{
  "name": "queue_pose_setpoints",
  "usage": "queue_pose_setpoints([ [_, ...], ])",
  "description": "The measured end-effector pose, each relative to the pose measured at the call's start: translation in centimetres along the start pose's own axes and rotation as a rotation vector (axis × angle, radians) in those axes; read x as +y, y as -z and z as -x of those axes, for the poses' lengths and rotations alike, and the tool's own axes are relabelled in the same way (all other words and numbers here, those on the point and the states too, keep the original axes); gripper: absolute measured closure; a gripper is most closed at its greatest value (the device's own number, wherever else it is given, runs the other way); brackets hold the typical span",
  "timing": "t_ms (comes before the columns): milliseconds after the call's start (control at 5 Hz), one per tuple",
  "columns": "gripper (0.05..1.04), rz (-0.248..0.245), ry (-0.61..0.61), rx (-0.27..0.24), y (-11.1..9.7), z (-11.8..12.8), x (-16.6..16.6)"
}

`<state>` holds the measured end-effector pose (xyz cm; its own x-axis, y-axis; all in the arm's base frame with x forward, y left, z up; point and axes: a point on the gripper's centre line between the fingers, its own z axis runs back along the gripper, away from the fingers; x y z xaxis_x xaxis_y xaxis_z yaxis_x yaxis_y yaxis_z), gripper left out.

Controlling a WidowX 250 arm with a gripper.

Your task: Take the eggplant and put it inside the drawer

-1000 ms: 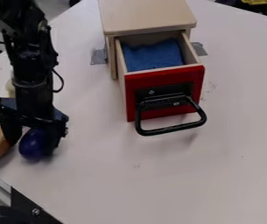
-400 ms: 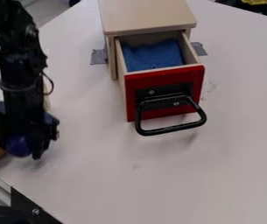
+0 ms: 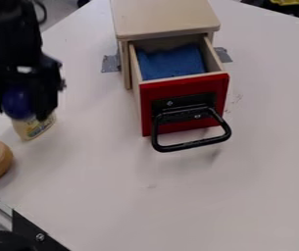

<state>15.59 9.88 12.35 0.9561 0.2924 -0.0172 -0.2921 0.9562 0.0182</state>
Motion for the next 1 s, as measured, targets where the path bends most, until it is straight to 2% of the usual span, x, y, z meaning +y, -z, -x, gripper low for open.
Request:
queue_pose_setpoints([
  [200, 0.304, 0.052, 0.020, -0.020, -4.0, -1.0, -0.7],
  [400, 0.304, 0.053, 0.107, 0.000, -5.2, -3.0, -1.2],
  [600, 0.304, 0.011, 0.245, 0.012, -4.2, -4.9, -1.2],
  [1000, 0.304, -0.049, 0.472, 0.007, -3.0, -6.5, -1.9],
])
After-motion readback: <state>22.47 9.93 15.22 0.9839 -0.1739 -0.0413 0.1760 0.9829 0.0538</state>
